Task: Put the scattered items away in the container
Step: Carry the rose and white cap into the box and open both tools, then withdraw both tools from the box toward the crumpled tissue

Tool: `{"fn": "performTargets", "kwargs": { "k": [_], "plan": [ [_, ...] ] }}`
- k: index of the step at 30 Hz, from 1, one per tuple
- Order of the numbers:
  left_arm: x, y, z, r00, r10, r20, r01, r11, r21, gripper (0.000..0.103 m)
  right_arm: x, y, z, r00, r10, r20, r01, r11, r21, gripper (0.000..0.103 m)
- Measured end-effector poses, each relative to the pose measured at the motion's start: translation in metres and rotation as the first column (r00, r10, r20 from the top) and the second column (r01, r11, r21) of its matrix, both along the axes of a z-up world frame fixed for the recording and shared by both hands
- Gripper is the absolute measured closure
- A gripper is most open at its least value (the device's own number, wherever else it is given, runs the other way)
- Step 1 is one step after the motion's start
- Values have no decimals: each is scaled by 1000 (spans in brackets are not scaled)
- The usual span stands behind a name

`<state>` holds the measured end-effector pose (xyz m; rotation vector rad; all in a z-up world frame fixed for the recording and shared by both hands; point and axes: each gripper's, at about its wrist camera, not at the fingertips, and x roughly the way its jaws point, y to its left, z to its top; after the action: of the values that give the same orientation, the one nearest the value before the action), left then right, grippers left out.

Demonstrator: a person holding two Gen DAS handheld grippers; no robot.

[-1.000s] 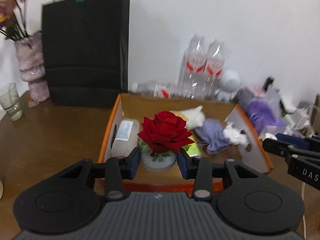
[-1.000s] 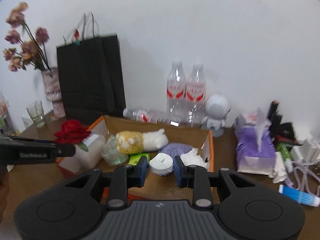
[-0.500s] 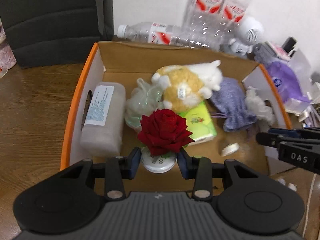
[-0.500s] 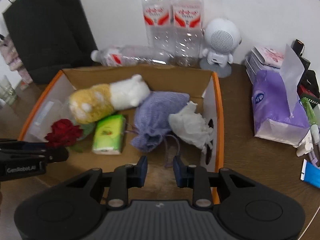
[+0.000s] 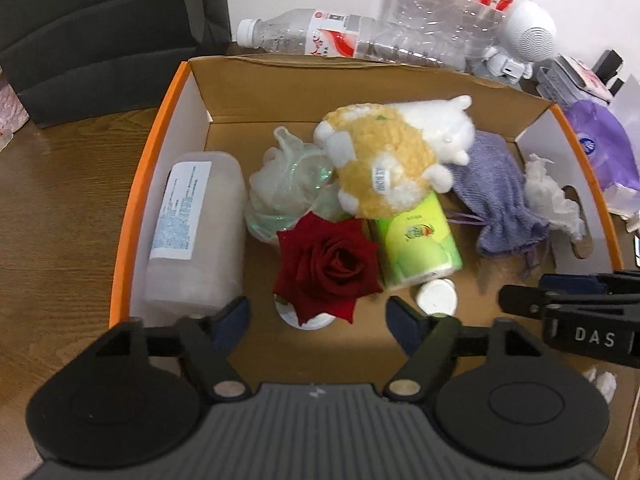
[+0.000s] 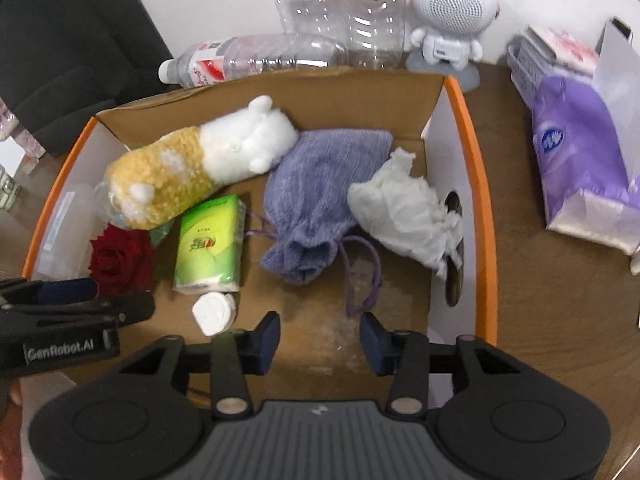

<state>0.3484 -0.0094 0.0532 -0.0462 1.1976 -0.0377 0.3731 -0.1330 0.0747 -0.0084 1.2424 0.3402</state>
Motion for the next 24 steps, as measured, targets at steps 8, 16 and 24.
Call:
{"fn": "performTargets", "kwargs": {
  "k": [8, 16, 24],
  "plan": [
    [-21, -5, 35, 999, 39, 21, -39, 999, 0, 0, -18, -4, 28, 999, -35, 7, 35, 999, 15, 26],
    [-52, -4, 77, 996, 61, 61, -63, 998, 25, 0, -49, -16, 59, 998, -43, 41, 42, 999, 16, 22],
    [-96, -13, 117, 991, 43, 127, -49, 998, 39, 0, -90, -17, 94, 995, -28, 99, 24, 999, 34, 17]
  ]
}}
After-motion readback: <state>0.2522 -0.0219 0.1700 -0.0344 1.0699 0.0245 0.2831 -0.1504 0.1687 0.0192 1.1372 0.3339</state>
